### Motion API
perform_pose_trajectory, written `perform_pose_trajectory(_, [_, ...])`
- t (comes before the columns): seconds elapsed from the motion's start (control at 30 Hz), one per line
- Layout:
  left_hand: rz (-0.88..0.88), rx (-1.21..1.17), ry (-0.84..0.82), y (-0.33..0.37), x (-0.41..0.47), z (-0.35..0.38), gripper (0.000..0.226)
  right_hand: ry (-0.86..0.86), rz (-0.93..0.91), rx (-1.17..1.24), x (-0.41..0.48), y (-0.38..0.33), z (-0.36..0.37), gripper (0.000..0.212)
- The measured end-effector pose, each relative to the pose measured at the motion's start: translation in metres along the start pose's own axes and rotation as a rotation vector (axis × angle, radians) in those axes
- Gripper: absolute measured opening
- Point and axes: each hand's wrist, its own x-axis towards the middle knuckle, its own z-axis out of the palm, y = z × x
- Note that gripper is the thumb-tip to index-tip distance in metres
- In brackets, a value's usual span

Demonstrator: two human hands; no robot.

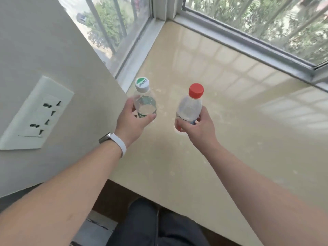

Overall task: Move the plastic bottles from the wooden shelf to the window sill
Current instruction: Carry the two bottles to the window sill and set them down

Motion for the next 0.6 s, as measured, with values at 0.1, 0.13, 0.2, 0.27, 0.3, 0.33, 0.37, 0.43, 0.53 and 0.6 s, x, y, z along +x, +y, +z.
perform_pose_trajectory(0.1, [0.010,0.013,-0.029,-0.023,0.022,0.007,0.070,0.043,-0.010,-0.017,0.020,0.019,0.016,0.045])
perform_pose_trajectory(0.13, [0.020,0.024,-0.035,-0.030,0.028,0.009,0.069,0.049,-0.016,-0.014,0.026,0.026,0.021,0.046])
perform_pose_trajectory(0.2, [0.050,0.041,-0.049,-0.040,0.038,0.014,0.066,0.061,-0.031,-0.004,0.034,0.037,0.030,0.048])
perform_pose_trajectory(0.27, [0.079,0.032,-0.061,-0.046,0.045,0.019,0.062,0.072,-0.046,0.004,0.039,0.046,0.037,0.051])
perform_pose_trajectory(0.3, [0.092,0.027,-0.067,-0.048,0.047,0.021,0.061,0.077,-0.055,0.007,0.040,0.048,0.040,0.051])
perform_pose_trajectory(0.33, [0.105,0.023,-0.076,-0.048,0.048,0.023,0.060,0.082,-0.063,0.006,0.041,0.051,0.043,0.052])
perform_pose_trajectory(0.37, [0.116,0.022,-0.083,-0.049,0.048,0.024,0.061,0.085,-0.071,0.004,0.042,0.054,0.045,0.054])
perform_pose_trajectory(0.43, [0.137,0.030,-0.090,-0.053,0.047,0.024,0.064,0.090,-0.077,0.003,0.042,0.057,0.049,0.057])
perform_pose_trajectory(0.53, [0.159,0.060,-0.105,-0.059,0.047,0.021,0.066,0.086,-0.068,0.004,0.041,0.059,0.051,0.060])
perform_pose_trajectory(0.6, [0.169,0.075,-0.119,-0.060,0.048,0.020,0.065,0.086,-0.058,-0.007,0.041,0.059,0.052,0.062])
